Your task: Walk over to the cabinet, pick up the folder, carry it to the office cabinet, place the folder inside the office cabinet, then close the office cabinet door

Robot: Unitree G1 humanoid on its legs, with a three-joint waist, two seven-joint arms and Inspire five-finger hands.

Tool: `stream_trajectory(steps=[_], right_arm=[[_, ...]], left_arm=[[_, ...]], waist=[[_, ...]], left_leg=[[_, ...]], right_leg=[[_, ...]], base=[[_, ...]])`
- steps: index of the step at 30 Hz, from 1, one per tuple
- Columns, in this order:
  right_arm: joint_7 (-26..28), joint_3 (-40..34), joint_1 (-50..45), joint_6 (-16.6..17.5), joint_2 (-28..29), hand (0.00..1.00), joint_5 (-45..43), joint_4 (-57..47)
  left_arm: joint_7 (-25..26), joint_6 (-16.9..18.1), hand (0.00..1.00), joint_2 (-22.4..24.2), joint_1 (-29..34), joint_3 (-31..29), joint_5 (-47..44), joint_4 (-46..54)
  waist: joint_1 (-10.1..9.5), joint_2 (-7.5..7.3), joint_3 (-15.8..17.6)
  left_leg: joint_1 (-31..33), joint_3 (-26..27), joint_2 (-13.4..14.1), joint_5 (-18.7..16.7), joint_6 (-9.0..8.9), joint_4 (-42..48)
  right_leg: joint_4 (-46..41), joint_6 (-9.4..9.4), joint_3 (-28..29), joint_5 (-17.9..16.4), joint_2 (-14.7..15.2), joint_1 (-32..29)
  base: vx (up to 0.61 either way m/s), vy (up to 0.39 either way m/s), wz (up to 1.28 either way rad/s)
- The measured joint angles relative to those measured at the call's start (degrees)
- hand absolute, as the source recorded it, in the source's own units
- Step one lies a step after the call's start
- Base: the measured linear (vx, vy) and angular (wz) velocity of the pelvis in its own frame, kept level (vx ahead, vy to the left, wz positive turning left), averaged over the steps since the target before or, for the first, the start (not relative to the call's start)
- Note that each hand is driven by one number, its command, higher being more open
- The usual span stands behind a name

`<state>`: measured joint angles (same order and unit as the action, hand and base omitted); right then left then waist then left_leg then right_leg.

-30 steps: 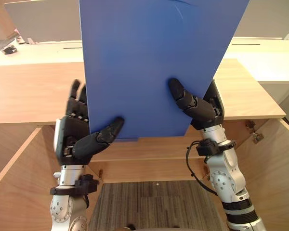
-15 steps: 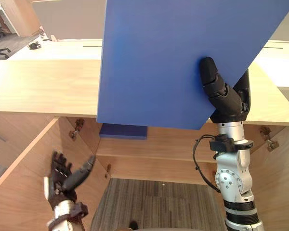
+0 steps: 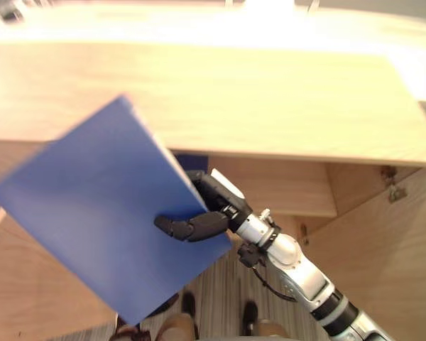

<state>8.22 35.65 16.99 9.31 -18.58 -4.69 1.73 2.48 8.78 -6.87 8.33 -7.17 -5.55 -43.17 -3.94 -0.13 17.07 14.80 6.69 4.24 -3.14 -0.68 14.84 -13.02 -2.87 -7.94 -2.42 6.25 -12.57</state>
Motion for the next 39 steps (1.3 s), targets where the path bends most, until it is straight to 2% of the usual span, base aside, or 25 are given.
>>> stream_trajectory(steps=[5, 8, 9, 11, 15, 18, 21, 26, 27, 34, 39], right_arm=[[-5.34, -2.25, 5.38, -1.05, 0.14, 0.0, 10.94, 5.32], [-6.49, -7.02, 8.14, -1.13, 1.89, 0.0, 10.96, 8.91], [-7.48, -10.92, 10.0, -1.3, 3.71, 0.0, 8.86, 11.84], [-9.21, -15.39, 11.14, -2.22, 5.09, 0.0, 5.55, 13.1], [-14.52, -25.18, 15.05, -2.59, 6.82, 0.0, -8.4, 12.61], [-19.95, -32.28, 20.64, -1.07, 7.99, 0.0, -18.25, 11.96], [-25.9, -38.2, 25.91, 1.1, 8.88, 0.0, -26.29, 11.96], [-32.24, -42.81, 29.73, 3.78, 11.8, 0.0, -32.44, 12.21], [-33.88, -43.96, 30.62, 4.1, 12.56, 1.0, -33.03, 12.64], [-41.17, -50.02, 38.33, 4.97, 15.98, 1.0, -39.13, 20.34], [-41.08, -49.84, 41.07, 4.15, 16.61, 1.0, -40.83, 22.93]], left_arm=[[0.59, 0.36, 1.0, -0.73, -6.33, 2.68, -0.04, -0.06], [1.54, 0.71, 1.0, -0.85, -9.32, 3.39, -0.19, 0.02], [1.92, 1.01, 1.0, -0.83, -10.79, 3.58, -0.25, 0.19], [2.29, 1.15, 1.0, -0.51, -12.07, 3.5, -0.35, 0.71], [2.62, 1.3, 1.0, 1.16, -12.24, 1.01, -1.78, 5.66], [2.7, 1.45, 1.0, 2.83, -12.88, 0.77, -2.51, 9.88], [3.32, 1.51, 1.0, 4.49, -13.78, 0.77, -3.65, 12.13], [6.28, 1.58, 1.0, 6.08, -14.04, 0.74, -5.79, 14.23], [6.58, 1.57, 1.0, 6.32, -14.42, 0.74, -5.81, 14.2], [9.42, 1.58, 1.0, 8.53, -16.29, 0.9, -6.9, 14.24], [10.16, 1.6, 1.0, 9.02, -16.48, 1.06, -6.93, 14.24]], waist=[[0.19, 1.21, 6.66], [0.12, 1.87, 7.84], [0.05, 2.56, 8.26], [-0.19, 3.28, 8.82], [-0.71, 3.44, 9.08], [-0.71, 3.47, 9.15], [-1.01, 3.49, 10.16], [-1.11, 3.49, 10.16], [-1.18, 3.49, 10.16], [-1.47, 3.49, 10.15], [-1.5, 3.53, 10.12]], left_leg=[[11.88, 0.08, 0.92, -2.26, 0.08, 9.93], [19.43, -0.22, 1.23, -3.18, 0.21, 14.83], [23.66, -0.81, 1.8, -3.85, 0.23, 17.86], [27.01, -1.28, 2.24, -4.63, 0.04, 20.37], [34.33, -1.88, 3.42, -6.6, 0.56, 27.14], [39.36, -2.92, 3.81, -6.93, 0.56, 30.16], [40.82, -3.1, 4.28, -7.01, 0.44, 31.42], [41.17, -2.91, 4.72, -7.14, 0.21, 31.46], [41.22, -2.91, 4.79, -7.16, 0.17, 31.45], [41.38, -2.92, 4.93, -7.17, 0.15, 31.4], [41.32, -2.9, 4.95, -7.16, 0.17, 31.34]], right_leg=[[-11.47, 0.36, 1.14, -2.92, 0.52, -13.05], [-17.14, 0.72, 1.36, -4.37, 0.97, -21.03], [-19.93, 0.88, 1.23, -5.01, 0.94, -24.99], [-22.43, 0.94, 1.05, -5.88, 0.98, -28.07], [-29.03, 1.28, 0.93, -8.12, 1.0, -35.19], [-31.91, 1.55, 0.56, -8.79, 1.01, -39.67], [-33.16, 1.84, 0.22, -9.04, 1.0, -41.1], [-33.25, 1.89, -0.01, -9.17, 0.91, -41.59], [-33.25, 1.91, -0.11, -9.17, 0.91, -41.64], [-33.0, 1.96, -0.34, -9.14, 0.86, -41.65], [-32.97, 2.06, -0.43, -9.08, 0.86, -41.56]], base=[[-0.2, 0.023, -0.08], [-0.17, -0.014, 0.02], [-0.12, -0.022, 0.04], [-0.1, -0.019, 0.03], [-0.05, -0.016, -0.04], [-0.04, -0.024, 0.03], [-0.01, -0.022, -0.01], [-0.01, -0.027, -0.03], [0.0, 0.0, 0.0], [0.0, 0.0, 0.0], [0.0, 0.0, 0.0]])
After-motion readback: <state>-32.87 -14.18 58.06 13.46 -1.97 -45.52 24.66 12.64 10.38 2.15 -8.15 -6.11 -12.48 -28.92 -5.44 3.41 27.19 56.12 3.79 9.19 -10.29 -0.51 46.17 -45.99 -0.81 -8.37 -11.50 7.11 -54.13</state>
